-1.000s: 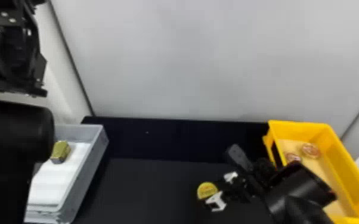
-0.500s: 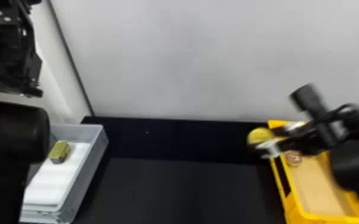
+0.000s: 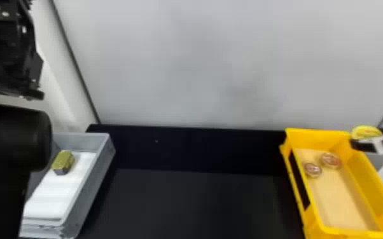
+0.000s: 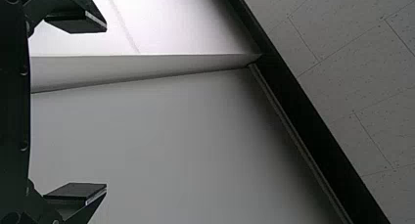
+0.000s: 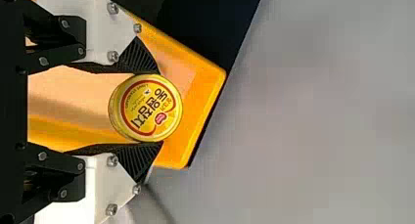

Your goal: Pick up the round yellow can and place it in the yellow rectangular box

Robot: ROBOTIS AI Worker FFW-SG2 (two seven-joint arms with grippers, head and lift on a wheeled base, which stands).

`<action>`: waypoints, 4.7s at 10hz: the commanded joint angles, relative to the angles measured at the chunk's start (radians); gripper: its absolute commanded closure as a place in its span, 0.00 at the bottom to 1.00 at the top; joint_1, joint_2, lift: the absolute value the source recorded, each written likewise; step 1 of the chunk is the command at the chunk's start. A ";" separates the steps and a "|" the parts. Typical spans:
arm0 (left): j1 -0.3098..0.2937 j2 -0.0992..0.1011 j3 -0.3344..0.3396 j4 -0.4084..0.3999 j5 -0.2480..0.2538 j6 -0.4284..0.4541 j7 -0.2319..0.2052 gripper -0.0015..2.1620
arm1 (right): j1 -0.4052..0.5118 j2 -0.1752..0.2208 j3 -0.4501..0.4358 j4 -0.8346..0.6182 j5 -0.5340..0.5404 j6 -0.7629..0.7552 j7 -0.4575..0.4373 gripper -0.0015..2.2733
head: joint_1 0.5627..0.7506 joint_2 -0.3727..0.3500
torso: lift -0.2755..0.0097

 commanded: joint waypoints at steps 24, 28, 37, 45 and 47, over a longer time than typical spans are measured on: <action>-0.010 -0.003 -0.006 0.010 -0.001 -0.009 -0.003 0.06 | 0.009 0.009 -0.042 0.425 -0.698 -0.246 -0.558 0.04 | 0.53 0.59 | 0.93; 0.004 -0.003 0.002 0.009 0.000 -0.009 -0.003 0.06 | 0.095 0.029 -0.074 -0.118 -0.692 -0.260 -0.872 0.05 | 0.53 0.59 | 0.93; 0.004 0.016 0.014 0.006 0.000 0.001 -0.003 0.06 | 0.014 -0.003 0.055 -0.527 -0.357 -0.910 -1.331 0.06 | 0.53 0.59 | 0.93; -0.039 0.046 -0.004 0.009 0.000 -0.003 -0.001 0.06 | -0.063 -0.051 0.095 -0.538 -0.360 -0.929 -1.346 0.06 | 0.53 0.59 | 0.93; -0.047 0.066 -0.014 -0.010 -0.001 0.037 -0.003 0.06 | -0.046 -0.051 0.095 -0.521 -0.360 -0.961 -1.345 0.06 | 0.53 0.59 | 0.93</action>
